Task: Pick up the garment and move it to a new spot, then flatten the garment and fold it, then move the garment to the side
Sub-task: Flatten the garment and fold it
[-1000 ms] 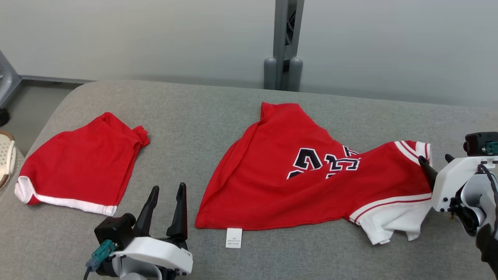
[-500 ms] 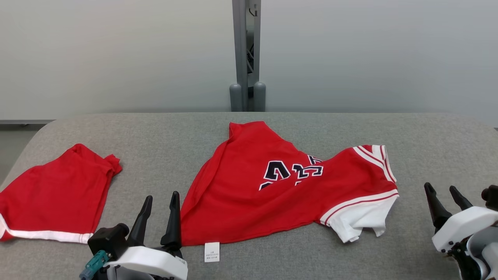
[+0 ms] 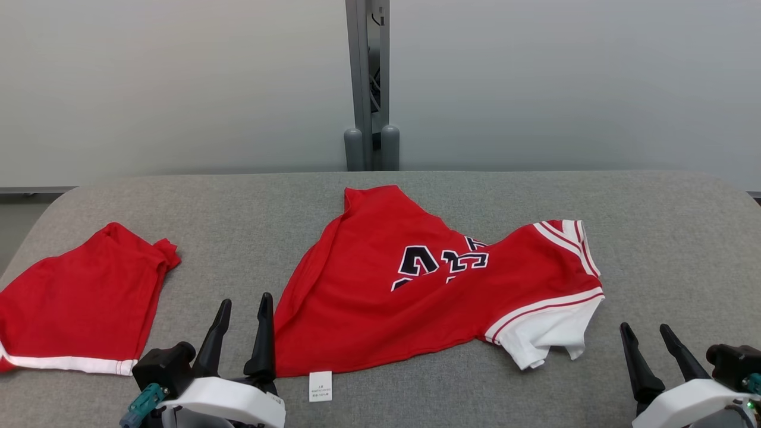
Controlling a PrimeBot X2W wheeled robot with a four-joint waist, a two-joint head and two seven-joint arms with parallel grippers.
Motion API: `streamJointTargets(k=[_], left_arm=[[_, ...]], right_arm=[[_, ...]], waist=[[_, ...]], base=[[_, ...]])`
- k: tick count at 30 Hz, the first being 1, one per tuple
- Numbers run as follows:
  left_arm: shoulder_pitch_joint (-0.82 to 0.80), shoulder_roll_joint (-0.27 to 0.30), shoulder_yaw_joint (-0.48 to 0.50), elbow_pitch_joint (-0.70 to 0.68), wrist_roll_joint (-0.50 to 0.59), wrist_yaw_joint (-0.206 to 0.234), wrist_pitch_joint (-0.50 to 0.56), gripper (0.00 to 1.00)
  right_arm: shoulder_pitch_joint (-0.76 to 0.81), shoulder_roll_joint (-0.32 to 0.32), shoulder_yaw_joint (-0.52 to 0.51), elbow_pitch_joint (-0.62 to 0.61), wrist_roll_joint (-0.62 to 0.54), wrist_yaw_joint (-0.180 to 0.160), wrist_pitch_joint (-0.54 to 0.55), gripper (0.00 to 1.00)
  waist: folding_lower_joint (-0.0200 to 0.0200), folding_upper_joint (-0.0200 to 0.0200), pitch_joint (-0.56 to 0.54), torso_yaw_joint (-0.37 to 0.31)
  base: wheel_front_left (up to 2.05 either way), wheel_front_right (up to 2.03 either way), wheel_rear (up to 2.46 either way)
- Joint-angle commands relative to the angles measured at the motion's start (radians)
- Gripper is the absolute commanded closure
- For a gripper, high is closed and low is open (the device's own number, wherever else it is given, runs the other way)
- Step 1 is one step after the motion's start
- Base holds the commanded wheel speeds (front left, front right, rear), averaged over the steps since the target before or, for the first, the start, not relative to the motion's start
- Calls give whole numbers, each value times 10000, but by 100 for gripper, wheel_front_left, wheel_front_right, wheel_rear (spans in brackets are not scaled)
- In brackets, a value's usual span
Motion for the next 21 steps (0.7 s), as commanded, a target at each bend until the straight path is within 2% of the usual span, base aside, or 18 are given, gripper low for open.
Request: streamJointTargets(k=[1,6,10,15,21], left_arm=[[66,47,58,-21,93,-12,-9,0],[101,44,112,62,166,-10,-9,0],[109,45,123,153,164,-45,-9,0],[69,45,90,254,199,-83,-9,0],[-72,48,-16,332,255,-104,-9,0]], right_arm=[[224,82,-249,-211,-308,-3,-17,0],[589,387,-612,-754,-952,-3,-16,0],[835,462,-432,-806,-1411,-3,-17,0],[929,615,-211,-512,-1659,-3,-17,0],[566,727,-64,424,-1617,-3,-16,0]], waist=[[0,-1,10,31],[0,-1,48,95],[0,-1,87,153],[0,-1,160,224],[0,-1,298,390]], base=[[0,0,0],[0,0,0],[0,0,0],[0,0,0],[0,0,0]])
